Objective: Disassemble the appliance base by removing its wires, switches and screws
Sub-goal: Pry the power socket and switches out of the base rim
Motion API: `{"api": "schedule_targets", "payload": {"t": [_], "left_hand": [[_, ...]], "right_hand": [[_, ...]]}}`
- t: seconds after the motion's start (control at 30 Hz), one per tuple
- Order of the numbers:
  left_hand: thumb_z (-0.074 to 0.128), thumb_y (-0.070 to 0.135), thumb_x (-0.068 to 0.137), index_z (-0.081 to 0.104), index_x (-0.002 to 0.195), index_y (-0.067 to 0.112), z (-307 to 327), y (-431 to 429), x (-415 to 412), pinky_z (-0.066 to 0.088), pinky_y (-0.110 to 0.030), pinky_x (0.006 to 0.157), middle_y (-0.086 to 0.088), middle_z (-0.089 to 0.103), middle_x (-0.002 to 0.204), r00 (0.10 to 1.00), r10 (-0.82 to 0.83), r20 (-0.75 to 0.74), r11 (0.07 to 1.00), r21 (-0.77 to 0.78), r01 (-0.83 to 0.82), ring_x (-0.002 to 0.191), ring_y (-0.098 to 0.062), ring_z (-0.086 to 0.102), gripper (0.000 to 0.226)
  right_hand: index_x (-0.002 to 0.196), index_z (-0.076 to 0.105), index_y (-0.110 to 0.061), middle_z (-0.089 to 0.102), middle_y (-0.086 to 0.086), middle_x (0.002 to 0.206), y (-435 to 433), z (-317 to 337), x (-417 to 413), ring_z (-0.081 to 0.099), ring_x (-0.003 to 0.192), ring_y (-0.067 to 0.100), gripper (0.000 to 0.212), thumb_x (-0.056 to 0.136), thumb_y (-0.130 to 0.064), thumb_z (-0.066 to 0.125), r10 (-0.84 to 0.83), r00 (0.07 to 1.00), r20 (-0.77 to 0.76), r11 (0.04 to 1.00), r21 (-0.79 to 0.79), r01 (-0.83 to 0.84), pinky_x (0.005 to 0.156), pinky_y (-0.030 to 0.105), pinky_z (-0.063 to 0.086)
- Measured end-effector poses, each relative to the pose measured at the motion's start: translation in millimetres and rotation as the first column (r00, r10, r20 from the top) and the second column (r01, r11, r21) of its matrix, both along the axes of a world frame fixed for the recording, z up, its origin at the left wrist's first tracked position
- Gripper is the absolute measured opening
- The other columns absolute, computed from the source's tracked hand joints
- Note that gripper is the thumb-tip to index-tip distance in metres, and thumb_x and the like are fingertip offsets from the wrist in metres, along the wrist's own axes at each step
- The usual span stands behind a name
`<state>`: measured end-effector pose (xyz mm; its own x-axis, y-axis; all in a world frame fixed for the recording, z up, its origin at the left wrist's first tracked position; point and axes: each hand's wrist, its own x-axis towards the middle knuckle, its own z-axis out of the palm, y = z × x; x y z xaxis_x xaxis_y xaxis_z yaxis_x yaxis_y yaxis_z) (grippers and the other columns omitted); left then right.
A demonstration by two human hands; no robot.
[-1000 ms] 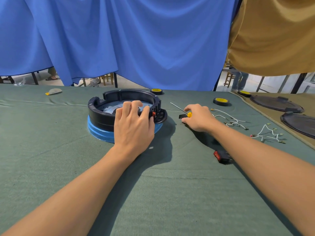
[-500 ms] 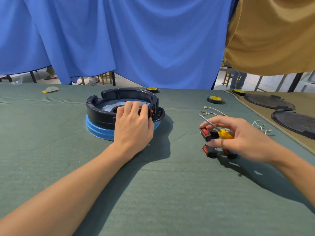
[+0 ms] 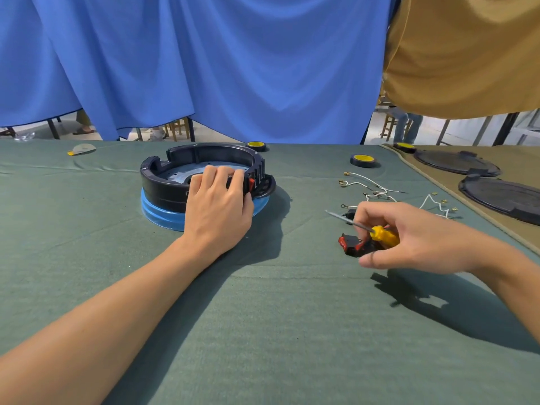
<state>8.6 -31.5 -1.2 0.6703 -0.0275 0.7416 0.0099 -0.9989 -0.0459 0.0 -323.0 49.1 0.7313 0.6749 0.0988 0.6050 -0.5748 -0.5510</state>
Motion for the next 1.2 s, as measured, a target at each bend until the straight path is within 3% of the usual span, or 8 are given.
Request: {"api": "schedule_targets", "payload": {"t": [0.17,0.37,0.57,0.7,0.83,1.0,1.1,1.2], "left_hand": [[0.059,0.024,0.086,0.062,0.107,0.002,0,2,2,0.036,-0.043,0.084,-0.014,0.061,0.105,1.0,-0.007,0.027,1.0,0.004,0.007,0.1,-0.034,0.051,0.031],[0.058,0.024,0.085,0.062,0.107,0.002,0,2,3,0.036,-0.043,0.084,-0.013,0.061,0.105,0.999,-0.011,0.034,1.0,0.011,0.011,0.1,-0.034,0.051,0.031],[0.058,0.024,0.086,0.062,0.106,0.002,0,2,3,0.036,-0.043,0.084,-0.014,0.061,0.105,0.999,-0.007,0.031,1.0,0.009,0.007,0.1,-0.034,0.051,0.03],[0.057,0.026,0.086,0.062,0.105,0.003,0,2,3,0.036,-0.043,0.084,-0.013,0.061,0.105,1.0,-0.008,0.024,1.0,0.009,0.008,0.101,-0.034,0.05,0.03],[0.057,0.029,0.086,0.063,0.111,0.006,2,5,3,0.037,-0.043,0.082,-0.011,0.062,0.105,0.998,-0.001,0.067,1.0,0.0,0.001,0.1,-0.033,0.052,0.035],[0.049,0.04,0.09,0.067,0.104,0.009,2,13,4,0.03,-0.039,0.083,-0.008,0.066,0.093,0.995,0.065,0.074,0.997,-0.042,-0.062,0.092,-0.032,0.055,0.039],[0.051,0.043,0.094,0.07,0.096,0.011,3,17,6,0.025,-0.037,0.086,-0.004,0.069,0.084,0.997,0.014,0.079,0.997,-0.082,-0.007,0.088,-0.028,0.057,0.038],[0.054,0.043,0.092,0.074,0.086,0.013,6,22,4,0.021,-0.037,0.083,0.0,0.068,0.072,0.988,-0.068,0.136,0.968,-0.231,0.099,0.082,-0.024,0.058,0.037]], "right_hand": [[0.082,0.053,-0.029,0.06,-0.03,0.08,10,-6,-5,0.054,0.071,-0.003,0.029,0.076,-0.03,0.082,0.014,0.98,0.198,0.987,-0.157,0.018,0.062,0.008,0.038],[0.088,0.065,-0.037,0.066,-0.012,0.084,12,-7,-9,0.06,0.081,0.008,0.021,0.077,-0.052,0.076,0.083,0.994,0.077,0.98,-0.186,-0.068,0.069,0.019,0.046],[0.091,0.068,-0.036,0.064,-0.024,0.086,11,-7,-4,0.059,0.082,0.0,0.029,0.071,-0.055,0.077,-0.008,0.99,0.144,0.982,-0.188,0.035,0.072,0.011,0.043],[0.084,0.071,-0.032,0.067,-0.015,0.079,9,-5,-4,0.061,0.076,0.005,0.022,0.074,-0.049,0.078,0.004,0.995,0.1,0.976,-0.218,0.018,0.067,0.014,0.045],[0.091,0.071,-0.032,0.067,-0.017,0.084,6,-3,-2,0.06,0.081,0.002,0.023,0.075,-0.047,0.078,0.008,0.994,0.106,0.971,-0.237,0.018,0.071,0.01,0.043],[0.099,0.065,-0.042,0.065,-0.02,0.088,8,0,-1,0.056,0.087,-0.003,0.047,0.066,-0.074,0.056,-0.081,0.988,0.135,0.988,-0.12,0.097,0.068,0.008,0.04],[0.096,0.065,-0.04,0.067,-0.014,0.089,15,1,2,0.059,0.087,0.002,0.047,0.068,-0.074,0.05,-0.143,0.968,0.204,0.988,-0.024,0.151,0.071,0.011,0.043],[0.1,0.066,-0.038,0.067,-0.008,0.08,27,0,4,0.059,0.077,0.005,0.037,0.078,-0.065,0.055,-0.163,0.964,0.212,0.986,-0.002,0.168,0.07,0.016,0.045]]}}
